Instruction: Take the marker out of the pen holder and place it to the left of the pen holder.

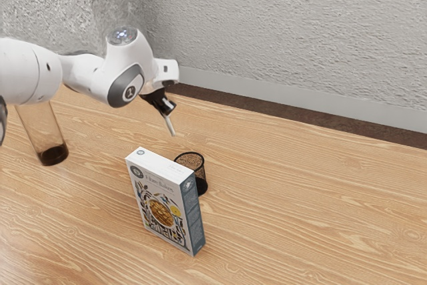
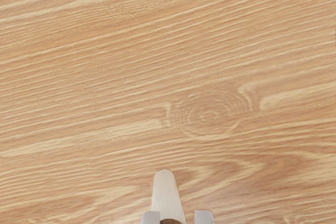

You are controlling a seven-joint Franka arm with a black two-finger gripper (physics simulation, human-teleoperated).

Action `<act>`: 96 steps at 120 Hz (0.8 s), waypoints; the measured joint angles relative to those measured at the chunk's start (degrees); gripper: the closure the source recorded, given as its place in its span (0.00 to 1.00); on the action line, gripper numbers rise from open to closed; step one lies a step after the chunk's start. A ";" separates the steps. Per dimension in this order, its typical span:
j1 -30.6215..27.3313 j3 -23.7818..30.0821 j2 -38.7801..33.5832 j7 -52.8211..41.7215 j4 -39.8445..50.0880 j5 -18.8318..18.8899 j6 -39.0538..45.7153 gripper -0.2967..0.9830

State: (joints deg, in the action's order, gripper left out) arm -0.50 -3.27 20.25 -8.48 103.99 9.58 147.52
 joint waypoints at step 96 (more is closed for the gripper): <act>-1.05 0.62 -33.08 -4.22 -1.56 -5.27 -43.24 0.26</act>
State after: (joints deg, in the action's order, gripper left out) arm -1.55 -2.64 -12.83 -12.70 102.43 4.31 104.28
